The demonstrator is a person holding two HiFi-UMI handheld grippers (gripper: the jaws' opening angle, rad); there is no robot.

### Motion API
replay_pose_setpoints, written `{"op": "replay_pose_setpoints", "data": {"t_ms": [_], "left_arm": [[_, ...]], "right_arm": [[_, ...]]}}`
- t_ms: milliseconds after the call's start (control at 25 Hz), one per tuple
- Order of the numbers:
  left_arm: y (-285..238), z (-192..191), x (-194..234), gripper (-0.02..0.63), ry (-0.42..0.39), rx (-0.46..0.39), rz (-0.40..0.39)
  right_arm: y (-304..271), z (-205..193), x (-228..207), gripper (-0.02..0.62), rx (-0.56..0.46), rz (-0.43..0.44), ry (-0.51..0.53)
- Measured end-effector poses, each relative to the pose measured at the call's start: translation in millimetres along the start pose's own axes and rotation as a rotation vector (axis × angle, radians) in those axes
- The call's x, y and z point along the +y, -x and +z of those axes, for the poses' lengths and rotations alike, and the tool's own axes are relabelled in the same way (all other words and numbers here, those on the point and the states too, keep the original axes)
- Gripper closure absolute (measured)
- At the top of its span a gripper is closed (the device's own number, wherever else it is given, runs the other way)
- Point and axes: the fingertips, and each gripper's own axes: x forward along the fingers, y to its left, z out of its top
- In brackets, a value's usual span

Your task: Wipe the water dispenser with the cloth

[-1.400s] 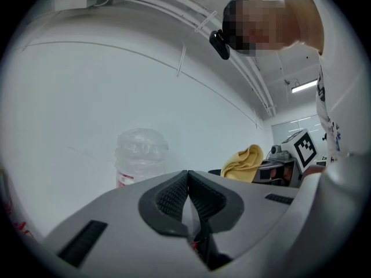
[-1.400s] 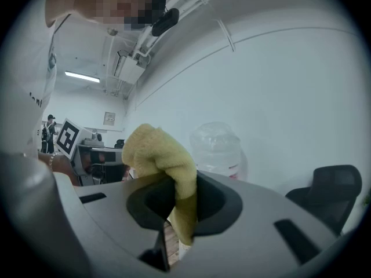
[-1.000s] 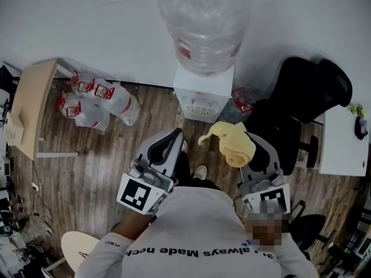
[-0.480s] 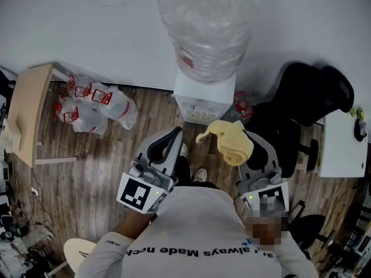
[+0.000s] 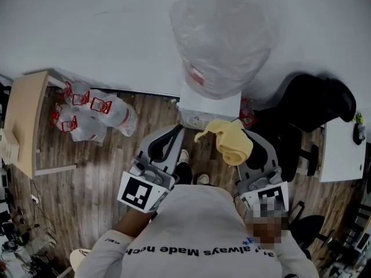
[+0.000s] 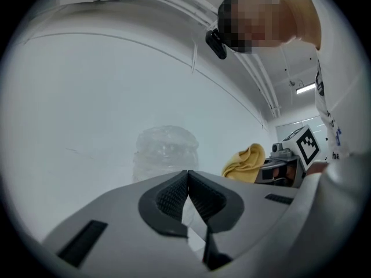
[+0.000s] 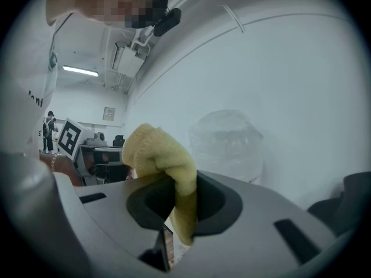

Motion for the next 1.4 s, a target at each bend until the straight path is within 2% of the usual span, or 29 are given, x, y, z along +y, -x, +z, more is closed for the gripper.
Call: {"op": "replay_pose_setpoints", "data": {"t_ms": [440, 640, 960, 1200, 1400], "left_arm": [[-12.1, -4.6, 67.4, 0.586, 0.029, 0.019, -0.053], [-16.0, -16.6, 89.6, 0.586, 0.036, 0.037, -0.081], [-16.9, -17.2, 103.3, 0.586, 0.054, 0.035, -0.107], [-19.5, -18.0, 107.1, 0.586, 0.049, 0.036, -0.115], [-19.5, -19.4, 110.7, 0.586, 0.056, 0.034, -0.115]], "right_arm": [[-69.5, 6.7, 13.0, 0.531, 0.022, -0.035, 0.024], [-108.4, 6.6, 18.5, 0.531, -0.034, -0.086, 0.055], [-157.2, -57.2, 26.9, 0.531, 0.12, -0.125, 0.193], [-192.2, -103.7, 26.0, 0.531, 0.181, -0.146, 0.241], [-226.6, -144.4, 28.6, 0.531, 0.228, -0.151, 0.241]]}}
